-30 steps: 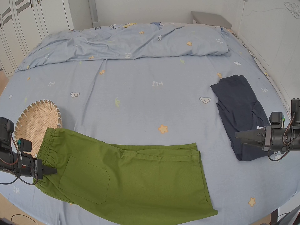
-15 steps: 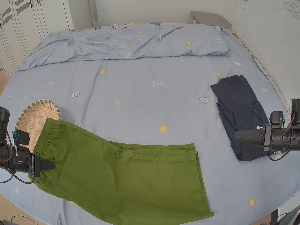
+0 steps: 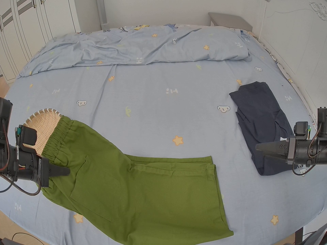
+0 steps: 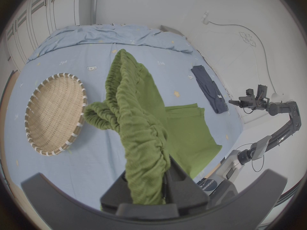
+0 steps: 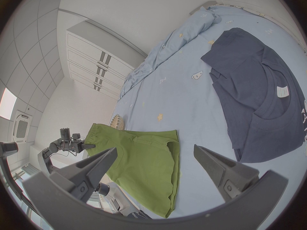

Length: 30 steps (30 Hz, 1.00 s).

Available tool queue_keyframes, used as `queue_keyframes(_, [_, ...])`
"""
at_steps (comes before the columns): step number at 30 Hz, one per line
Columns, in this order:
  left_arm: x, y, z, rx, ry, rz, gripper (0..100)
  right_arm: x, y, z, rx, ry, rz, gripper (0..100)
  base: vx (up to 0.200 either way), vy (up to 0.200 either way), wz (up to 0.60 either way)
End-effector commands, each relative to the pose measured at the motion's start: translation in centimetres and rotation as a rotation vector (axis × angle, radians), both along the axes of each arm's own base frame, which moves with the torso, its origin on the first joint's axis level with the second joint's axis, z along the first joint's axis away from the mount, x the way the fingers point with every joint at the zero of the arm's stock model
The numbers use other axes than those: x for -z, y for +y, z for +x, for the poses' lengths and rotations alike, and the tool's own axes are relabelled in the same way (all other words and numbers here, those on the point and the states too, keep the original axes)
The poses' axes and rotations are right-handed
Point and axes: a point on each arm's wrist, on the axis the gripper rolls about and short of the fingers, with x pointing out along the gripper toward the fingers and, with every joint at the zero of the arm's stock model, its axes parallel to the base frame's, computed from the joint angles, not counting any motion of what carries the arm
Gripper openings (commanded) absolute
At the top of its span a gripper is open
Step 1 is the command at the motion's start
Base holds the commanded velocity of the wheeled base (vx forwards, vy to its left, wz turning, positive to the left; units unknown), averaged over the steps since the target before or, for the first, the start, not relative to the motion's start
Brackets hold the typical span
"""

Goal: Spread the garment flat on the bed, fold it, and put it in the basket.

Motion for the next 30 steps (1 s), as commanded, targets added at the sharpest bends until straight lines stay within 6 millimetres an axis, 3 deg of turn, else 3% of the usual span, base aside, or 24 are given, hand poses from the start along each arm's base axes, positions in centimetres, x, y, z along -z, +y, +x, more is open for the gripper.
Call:
queue_keyframes(1, [-0.7, -3.5, 0.7, 0.047, 0.031, -0.011, 0, 0.1, -0.1, 0.2, 0.003, 0.003, -0.001, 100, 0.000, 0.000, 0.00])
queue_keyframes(6, [-0.4, -5.6, 1.0, 0.080, 0.055, -0.013, 0, 0.1, -0.2, 0.2, 0.008, 0.002, -0.002, 100, 0.000, 0.000, 0.00])
queue_keyframes(15, [0.7, -12.0, 3.4, 0.218, 0.086, -0.038, 0, 0.5, -0.2, 0.4, 0.009, 0.016, -0.004, 100, 0.000, 0.000, 0.00])
queue_keyframes(28, [3.3, -18.3, 2.9, 0.282, 0.059, -0.018, 0, 1.5, -0.2, 1.2, 0.015, 0.048, -0.017, 100, 0.000, 0.000, 0.00])
queue_keyframes(30, [3.3, -18.6, 2.7, 0.284, 0.058, -0.022, 0, 1.5, -0.2, 1.2, 0.015, 0.050, -0.018, 100, 0.000, 0.000, 0.00])
